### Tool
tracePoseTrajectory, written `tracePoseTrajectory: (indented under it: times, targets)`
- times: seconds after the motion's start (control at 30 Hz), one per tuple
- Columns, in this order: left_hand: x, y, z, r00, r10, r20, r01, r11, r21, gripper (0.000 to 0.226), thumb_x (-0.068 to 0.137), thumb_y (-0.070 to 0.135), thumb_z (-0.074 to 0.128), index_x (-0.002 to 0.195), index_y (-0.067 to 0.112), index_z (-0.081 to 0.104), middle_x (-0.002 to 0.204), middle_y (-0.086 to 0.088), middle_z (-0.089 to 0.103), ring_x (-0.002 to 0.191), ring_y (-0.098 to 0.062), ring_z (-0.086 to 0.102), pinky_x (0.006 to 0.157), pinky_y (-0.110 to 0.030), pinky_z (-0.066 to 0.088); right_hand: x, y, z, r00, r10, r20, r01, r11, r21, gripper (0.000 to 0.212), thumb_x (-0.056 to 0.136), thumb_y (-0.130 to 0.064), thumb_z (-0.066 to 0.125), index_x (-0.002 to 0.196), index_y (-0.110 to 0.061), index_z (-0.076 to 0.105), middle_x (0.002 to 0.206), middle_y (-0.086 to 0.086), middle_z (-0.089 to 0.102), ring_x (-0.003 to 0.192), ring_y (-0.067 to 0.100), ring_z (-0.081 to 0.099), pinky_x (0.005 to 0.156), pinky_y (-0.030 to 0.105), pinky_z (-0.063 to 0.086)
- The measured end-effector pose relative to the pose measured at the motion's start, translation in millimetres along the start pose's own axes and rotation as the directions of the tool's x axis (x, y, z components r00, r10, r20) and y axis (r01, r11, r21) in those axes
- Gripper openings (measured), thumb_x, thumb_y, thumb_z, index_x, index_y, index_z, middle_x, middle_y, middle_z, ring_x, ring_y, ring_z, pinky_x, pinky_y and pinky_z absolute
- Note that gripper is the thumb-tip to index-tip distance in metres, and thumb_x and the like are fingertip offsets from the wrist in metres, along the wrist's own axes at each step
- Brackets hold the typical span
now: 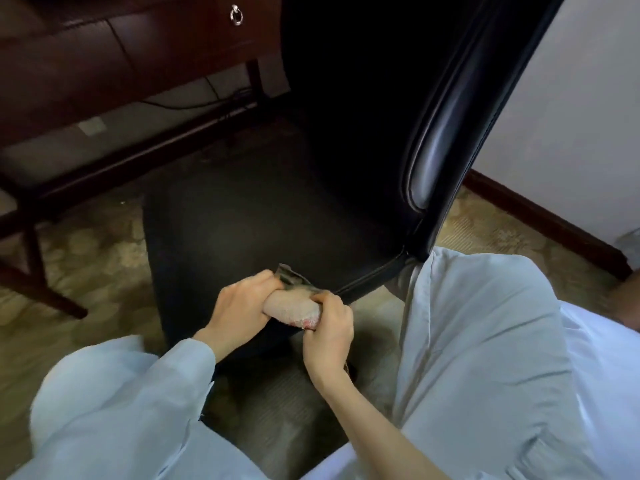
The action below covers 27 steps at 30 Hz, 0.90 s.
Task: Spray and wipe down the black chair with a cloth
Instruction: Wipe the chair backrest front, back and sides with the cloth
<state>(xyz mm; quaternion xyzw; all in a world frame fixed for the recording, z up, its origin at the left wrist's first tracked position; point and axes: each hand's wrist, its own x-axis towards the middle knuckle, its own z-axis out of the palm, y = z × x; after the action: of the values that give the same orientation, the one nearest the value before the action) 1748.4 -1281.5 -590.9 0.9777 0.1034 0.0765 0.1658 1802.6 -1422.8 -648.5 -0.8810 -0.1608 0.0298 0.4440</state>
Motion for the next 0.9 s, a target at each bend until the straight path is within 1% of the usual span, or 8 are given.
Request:
tracePoseTrajectory:
  times: [0.13, 0.23, 0.3, 0.4, 0.57, 0.7, 0.8, 0.9]
  targets:
    - [-53, -27, -13, 0.995, -0.096, 0.007, 0.096, 0.995, 0.023, 0.017, 0.081, 0.014, 0.072, 0.089, 0.025, 0.062, 0.086, 0.012, 0.058, 0.073, -0.004, 0.053, 0.058, -0.008, 0.028, -43, -25, 28, 0.992, -0.104, 0.072, 0.102, 0.994, 0.027, 0.040, 0.069, 0.006, 0.070, 0.097, -0.020, 0.059, 0.098, -0.005, 0.059, 0.087, 0.014, 0.051, 0.075, 0.024, 0.048]
    - [-85, -44, -21, 0.987, -0.160, 0.016, 0.160, 0.987, 0.015, 0.025, 0.078, 0.012, 0.077, 0.087, 0.028, 0.060, 0.083, 0.012, 0.058, 0.071, -0.004, 0.054, 0.057, -0.011, 0.032, -66, -37, 48, 0.984, -0.108, 0.142, 0.105, 0.994, 0.033, 0.041, 0.067, 0.001, 0.075, 0.097, -0.021, 0.059, 0.099, -0.007, 0.059, 0.090, 0.013, 0.052, 0.077, 0.022, 0.049]
    - [-102, -53, -26, 0.980, -0.195, 0.026, 0.195, 0.981, 0.022, 0.034, 0.076, 0.009, 0.078, 0.084, 0.034, 0.055, 0.078, 0.016, 0.054, 0.067, -0.004, 0.053, 0.056, -0.014, 0.034, -80, -45, 56, 0.967, -0.128, 0.220, 0.126, 0.992, 0.026, 0.039, 0.071, -0.004, 0.074, 0.100, -0.023, 0.057, 0.103, -0.008, 0.057, 0.093, 0.012, 0.051, 0.079, 0.021, 0.050]
    - [-126, -64, -36, 0.971, -0.231, 0.052, 0.228, 0.972, 0.064, 0.036, 0.071, 0.005, 0.080, 0.082, 0.032, 0.058, 0.076, 0.016, 0.056, 0.066, -0.004, 0.053, 0.058, -0.013, 0.036, -98, -52, 65, 0.904, -0.167, 0.393, 0.184, 0.983, -0.007, 0.032, 0.086, -0.009, 0.061, 0.114, -0.021, 0.050, 0.116, -0.005, 0.049, 0.104, 0.015, 0.046, 0.092, 0.022, 0.043]
    - [-156, -77, -32, 0.968, -0.193, 0.160, 0.166, 0.972, 0.164, 0.037, 0.068, 0.015, 0.085, 0.085, 0.036, 0.061, 0.080, 0.015, 0.061, 0.066, -0.006, 0.059, 0.059, -0.016, 0.049, -117, -43, 69, 0.812, -0.174, 0.557, 0.215, 0.977, -0.008, 0.034, 0.086, -0.007, 0.055, 0.118, -0.018, 0.047, 0.122, 0.001, 0.048, 0.108, 0.020, 0.044, 0.090, 0.029, 0.043]
    - [-161, -76, -1, 0.969, -0.219, 0.112, 0.190, 0.956, 0.224, 0.041, 0.063, 0.007, 0.084, 0.094, 0.027, 0.065, 0.090, 0.007, 0.066, 0.073, -0.014, 0.064, 0.056, -0.027, 0.056, -107, -24, 66, 0.851, -0.121, 0.511, 0.147, 0.989, -0.010, 0.032, 0.086, -0.012, 0.060, 0.115, -0.021, 0.050, 0.119, -0.004, 0.049, 0.104, 0.013, 0.044, 0.086, 0.022, 0.042]
    - [-155, -68, 18, 0.971, -0.232, 0.051, 0.211, 0.941, 0.263, 0.043, 0.061, 0.013, 0.088, 0.099, 0.016, 0.068, 0.096, -0.005, 0.069, 0.079, -0.023, 0.068, 0.059, -0.028, 0.057, -95, -14, 64, 0.876, -0.134, 0.463, 0.121, 0.991, 0.057, 0.026, 0.083, -0.013, 0.063, 0.107, -0.019, 0.055, 0.112, -0.004, 0.052, 0.098, 0.009, 0.044, 0.075, 0.016, 0.036]
    - [-144, -52, 25, 0.984, -0.178, 0.005, 0.169, 0.945, 0.279, 0.042, 0.059, 0.015, 0.089, 0.096, 0.012, 0.069, 0.094, -0.008, 0.068, 0.078, -0.024, 0.066, 0.057, -0.027, 0.053, -89, -5, 60, 0.923, -0.093, 0.374, 0.046, 0.990, 0.133, 0.021, 0.080, -0.012, 0.064, 0.099, -0.017, 0.057, 0.102, -0.005, 0.055, 0.091, 0.006, 0.046, 0.068, 0.010, 0.033]
